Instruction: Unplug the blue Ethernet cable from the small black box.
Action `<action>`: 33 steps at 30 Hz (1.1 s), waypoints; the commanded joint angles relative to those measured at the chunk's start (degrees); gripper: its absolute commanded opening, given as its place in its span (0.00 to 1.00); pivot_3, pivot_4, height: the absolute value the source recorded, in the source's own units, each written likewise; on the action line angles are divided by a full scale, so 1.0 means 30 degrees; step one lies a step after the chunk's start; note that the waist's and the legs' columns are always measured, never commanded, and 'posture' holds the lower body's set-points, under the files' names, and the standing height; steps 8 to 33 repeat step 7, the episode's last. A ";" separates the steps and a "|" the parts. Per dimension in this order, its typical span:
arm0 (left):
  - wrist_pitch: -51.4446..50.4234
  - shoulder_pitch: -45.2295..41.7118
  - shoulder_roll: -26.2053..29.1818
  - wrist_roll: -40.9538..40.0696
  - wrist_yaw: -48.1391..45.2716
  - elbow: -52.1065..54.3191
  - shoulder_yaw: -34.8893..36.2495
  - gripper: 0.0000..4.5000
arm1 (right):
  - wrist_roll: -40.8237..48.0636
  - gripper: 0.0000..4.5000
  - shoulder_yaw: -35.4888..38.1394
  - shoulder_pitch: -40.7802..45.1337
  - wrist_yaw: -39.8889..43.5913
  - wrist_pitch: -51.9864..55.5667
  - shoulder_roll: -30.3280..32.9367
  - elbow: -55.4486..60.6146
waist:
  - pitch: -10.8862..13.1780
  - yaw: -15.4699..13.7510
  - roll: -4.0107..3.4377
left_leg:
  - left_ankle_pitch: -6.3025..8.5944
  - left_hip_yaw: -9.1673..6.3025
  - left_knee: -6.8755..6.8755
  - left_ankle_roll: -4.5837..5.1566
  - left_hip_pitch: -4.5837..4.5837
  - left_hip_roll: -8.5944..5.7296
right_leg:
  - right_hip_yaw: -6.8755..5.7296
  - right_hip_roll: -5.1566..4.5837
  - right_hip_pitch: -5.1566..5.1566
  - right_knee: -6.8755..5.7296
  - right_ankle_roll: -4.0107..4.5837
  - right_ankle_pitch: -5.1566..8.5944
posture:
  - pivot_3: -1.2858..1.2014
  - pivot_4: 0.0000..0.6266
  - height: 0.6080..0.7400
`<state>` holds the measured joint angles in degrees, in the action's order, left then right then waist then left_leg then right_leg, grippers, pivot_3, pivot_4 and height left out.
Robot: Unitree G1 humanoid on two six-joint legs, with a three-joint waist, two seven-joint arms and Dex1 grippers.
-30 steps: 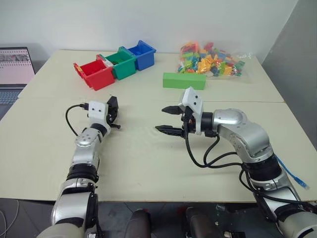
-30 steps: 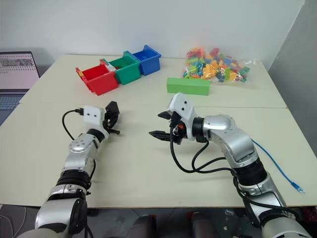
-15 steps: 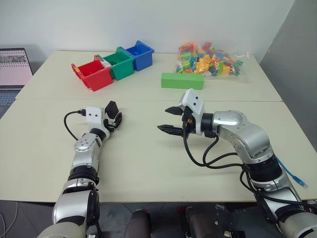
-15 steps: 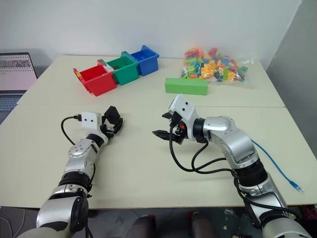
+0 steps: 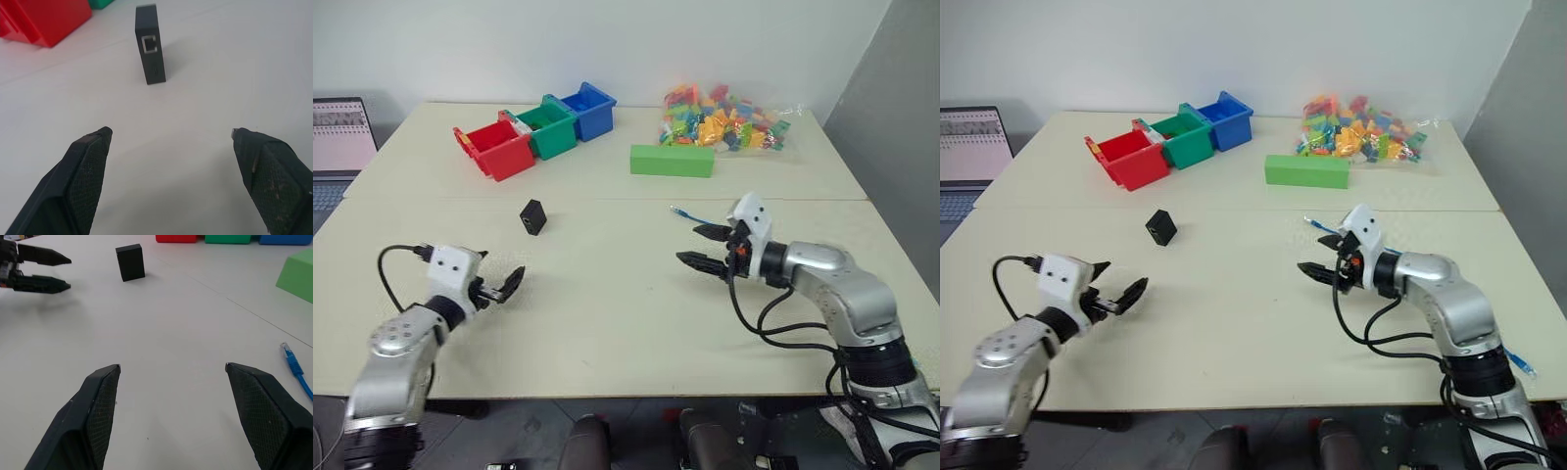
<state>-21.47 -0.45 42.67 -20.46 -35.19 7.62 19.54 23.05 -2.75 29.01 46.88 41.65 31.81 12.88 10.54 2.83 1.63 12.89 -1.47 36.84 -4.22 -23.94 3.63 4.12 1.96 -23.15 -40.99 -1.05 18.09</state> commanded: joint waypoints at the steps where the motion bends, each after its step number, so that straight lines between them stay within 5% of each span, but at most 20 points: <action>1: -0.1344 0.0276 0.1320 -0.1616 -0.1671 0.1653 0.1572 0.93 | 0.0893 0.81 0.1047 -0.0087 0.1120 -0.0423 0.0933 0.0502 | 0.0003 0.0012 -0.0008 | 0.0000 0.0008 -0.0001 0.0001 0.0003 -0.0002 | 0.0006 -0.0002 0.0000 0.0002 -0.0001 0.0001 | 0.52 0.24 1.00; 33: -0.1012 -0.0026 0.1293 -0.2107 -0.2148 0.1711 0.1990 0.93 | 0.1182 0.81 0.1173 -0.0015 0.1501 -0.0538 0.1408 0.0163 | 0.0003 0.0035 -0.0006 | 0.0002 0.0012 -0.0007 0.0003 0.0003 0.0005 | 0.0014 0.0000 -0.0003 0.0012 -0.0001 0.0002 | 0.52 0.24 1.00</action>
